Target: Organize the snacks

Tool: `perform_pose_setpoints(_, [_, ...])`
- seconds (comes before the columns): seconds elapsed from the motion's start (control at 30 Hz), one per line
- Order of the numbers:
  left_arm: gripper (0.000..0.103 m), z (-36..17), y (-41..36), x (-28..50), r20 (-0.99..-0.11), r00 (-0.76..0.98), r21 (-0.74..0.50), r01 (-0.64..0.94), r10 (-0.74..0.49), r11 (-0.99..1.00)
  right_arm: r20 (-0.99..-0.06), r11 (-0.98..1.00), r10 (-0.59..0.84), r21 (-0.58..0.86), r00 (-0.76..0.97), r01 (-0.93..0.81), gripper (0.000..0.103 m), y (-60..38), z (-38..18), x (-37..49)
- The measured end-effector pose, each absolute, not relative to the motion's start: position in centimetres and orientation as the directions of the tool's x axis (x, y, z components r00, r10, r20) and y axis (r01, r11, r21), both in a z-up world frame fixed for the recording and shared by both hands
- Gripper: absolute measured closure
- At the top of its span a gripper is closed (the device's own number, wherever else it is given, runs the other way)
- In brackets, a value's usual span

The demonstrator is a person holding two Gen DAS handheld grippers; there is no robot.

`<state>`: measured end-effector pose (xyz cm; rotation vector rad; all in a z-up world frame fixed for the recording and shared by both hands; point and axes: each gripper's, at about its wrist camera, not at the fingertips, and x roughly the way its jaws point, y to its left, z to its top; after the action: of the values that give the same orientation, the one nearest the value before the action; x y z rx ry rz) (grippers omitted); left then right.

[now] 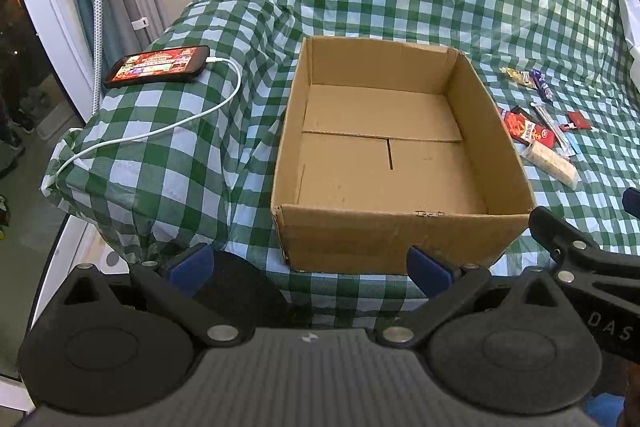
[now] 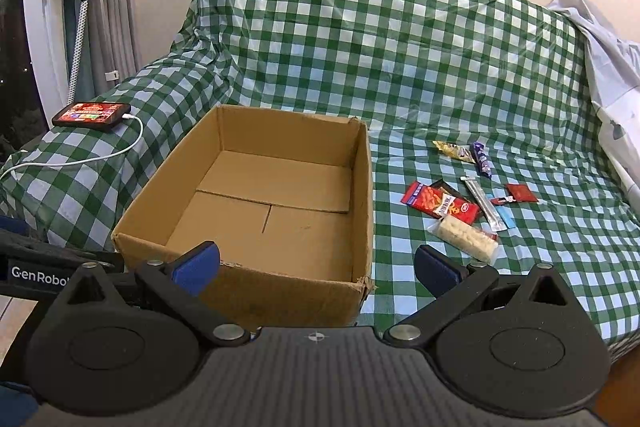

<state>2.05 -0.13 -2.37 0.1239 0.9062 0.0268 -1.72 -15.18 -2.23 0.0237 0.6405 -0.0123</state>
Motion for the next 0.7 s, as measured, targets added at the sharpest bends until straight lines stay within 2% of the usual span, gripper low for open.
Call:
perform_pose_setpoints(0.53, [0.0, -2.7, -0.9, 2.4, -0.792, 0.601, 0.148, 0.024, 0.104, 0.989, -0.607, 0.999, 0.0, 0.028, 0.795, 0.021, 0.0, -14.8, -2.6, -1.4])
perform_pose_setpoints(0.7, [0.0, -2.9, -1.3, 3.0, -0.816, 0.573, 0.12, 0.046, 0.072, 0.992, -0.613, 0.998, 0.004, 0.055, 0.79, 0.038, 0.0, -15.4, -3.2, -1.0])
